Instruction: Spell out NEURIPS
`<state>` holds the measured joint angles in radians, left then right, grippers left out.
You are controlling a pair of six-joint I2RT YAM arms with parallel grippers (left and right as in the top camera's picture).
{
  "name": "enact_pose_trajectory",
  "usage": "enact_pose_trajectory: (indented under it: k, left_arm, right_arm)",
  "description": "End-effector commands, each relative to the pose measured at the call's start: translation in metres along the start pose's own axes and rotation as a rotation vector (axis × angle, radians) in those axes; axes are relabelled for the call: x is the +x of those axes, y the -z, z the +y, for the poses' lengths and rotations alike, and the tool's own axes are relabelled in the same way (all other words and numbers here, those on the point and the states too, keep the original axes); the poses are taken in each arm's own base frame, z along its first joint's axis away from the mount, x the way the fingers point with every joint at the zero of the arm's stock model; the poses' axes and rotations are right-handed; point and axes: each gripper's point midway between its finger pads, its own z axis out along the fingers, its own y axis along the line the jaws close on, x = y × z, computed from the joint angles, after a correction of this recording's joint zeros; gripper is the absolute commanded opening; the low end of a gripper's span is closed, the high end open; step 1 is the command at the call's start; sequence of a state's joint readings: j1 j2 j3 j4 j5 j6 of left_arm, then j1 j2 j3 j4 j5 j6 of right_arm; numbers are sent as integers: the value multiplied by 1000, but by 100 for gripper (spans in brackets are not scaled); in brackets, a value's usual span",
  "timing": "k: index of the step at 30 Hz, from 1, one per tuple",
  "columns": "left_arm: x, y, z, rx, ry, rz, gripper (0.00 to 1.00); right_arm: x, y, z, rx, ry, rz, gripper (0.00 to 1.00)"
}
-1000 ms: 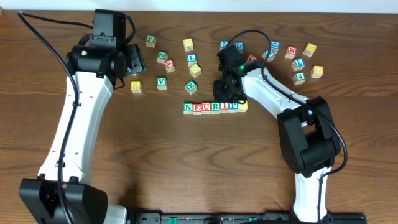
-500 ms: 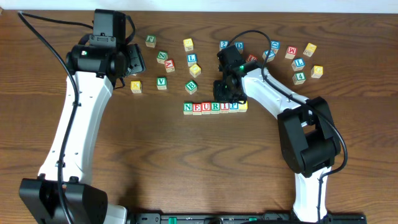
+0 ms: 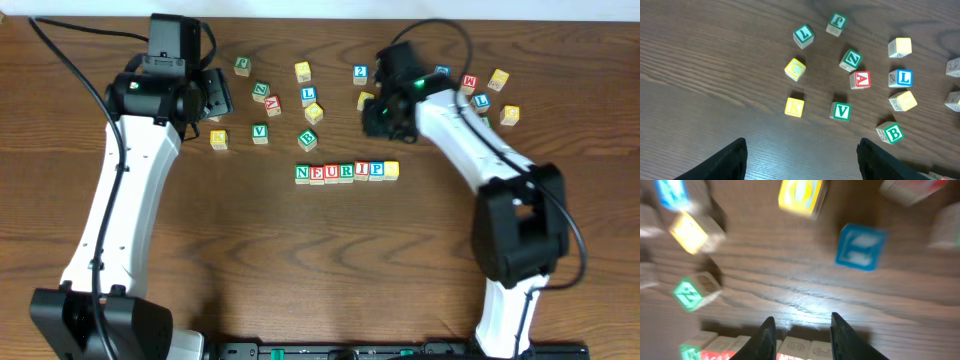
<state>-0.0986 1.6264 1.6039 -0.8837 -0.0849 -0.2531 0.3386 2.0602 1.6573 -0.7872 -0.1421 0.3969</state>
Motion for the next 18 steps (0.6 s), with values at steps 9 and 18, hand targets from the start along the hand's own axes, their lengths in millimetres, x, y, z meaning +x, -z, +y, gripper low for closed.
enact_pose_trajectory:
  k: [9,18]
  left_arm:
    - [-29,56,59,-70,99,-158,70]
    - [-4,44,73,-107,120,-45,70]
  right_arm:
    - [-25,102,8,-53,70,-163,40]
    - [17,64,-42,163,-121,29,25]
